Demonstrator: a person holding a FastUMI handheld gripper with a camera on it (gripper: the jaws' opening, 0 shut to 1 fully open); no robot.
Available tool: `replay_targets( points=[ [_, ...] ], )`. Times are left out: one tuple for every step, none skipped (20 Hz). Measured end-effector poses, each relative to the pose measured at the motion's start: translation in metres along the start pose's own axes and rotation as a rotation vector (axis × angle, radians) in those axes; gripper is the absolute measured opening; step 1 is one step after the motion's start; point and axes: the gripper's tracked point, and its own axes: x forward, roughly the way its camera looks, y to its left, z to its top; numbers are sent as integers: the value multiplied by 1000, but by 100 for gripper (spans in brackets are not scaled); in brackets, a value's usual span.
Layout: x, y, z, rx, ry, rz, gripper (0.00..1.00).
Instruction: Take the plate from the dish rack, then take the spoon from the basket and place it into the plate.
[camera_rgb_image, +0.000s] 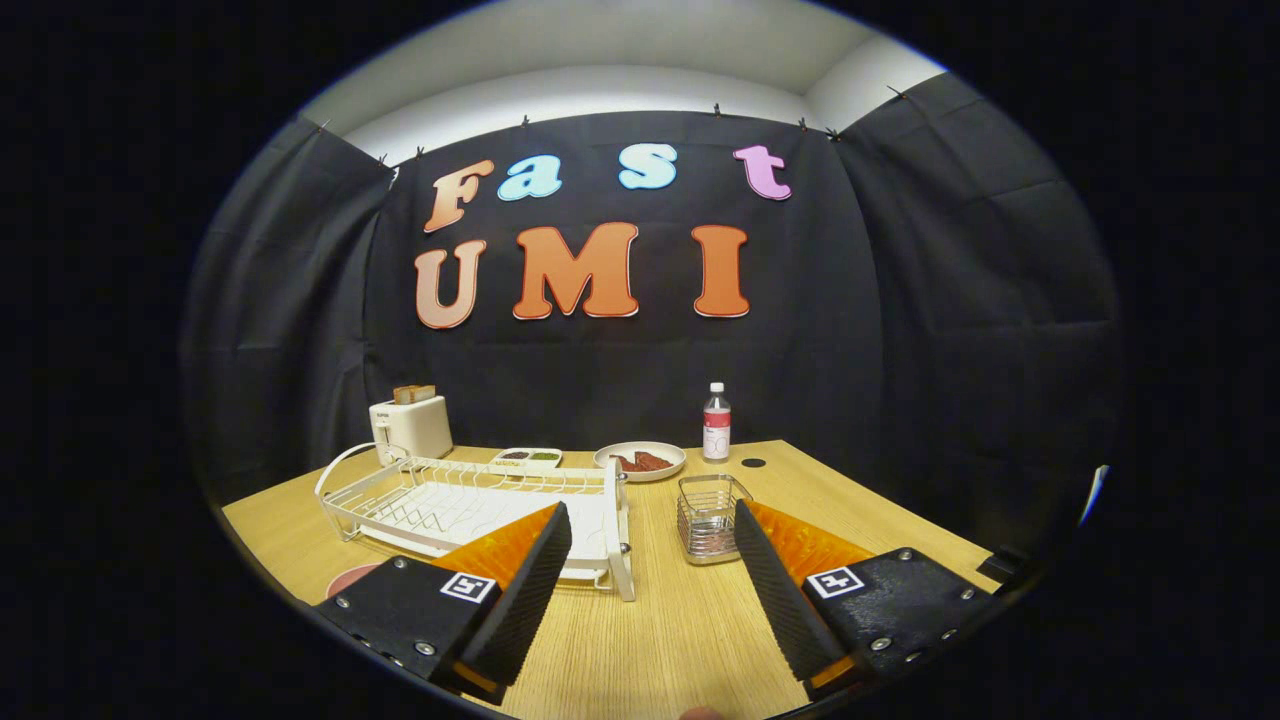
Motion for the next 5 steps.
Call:
replay_targets(
  points=[
    [0, 0, -1, 3, 4, 5, 97],
    [1, -1, -3, -1, 6, 4, 97],
    [2, -2, -3, -6, 5, -2, 97],
    [1, -3, -2, -12, 1, -4, 97],
    [1, -2, -1, -16, 0, -4, 97]
  ],
)
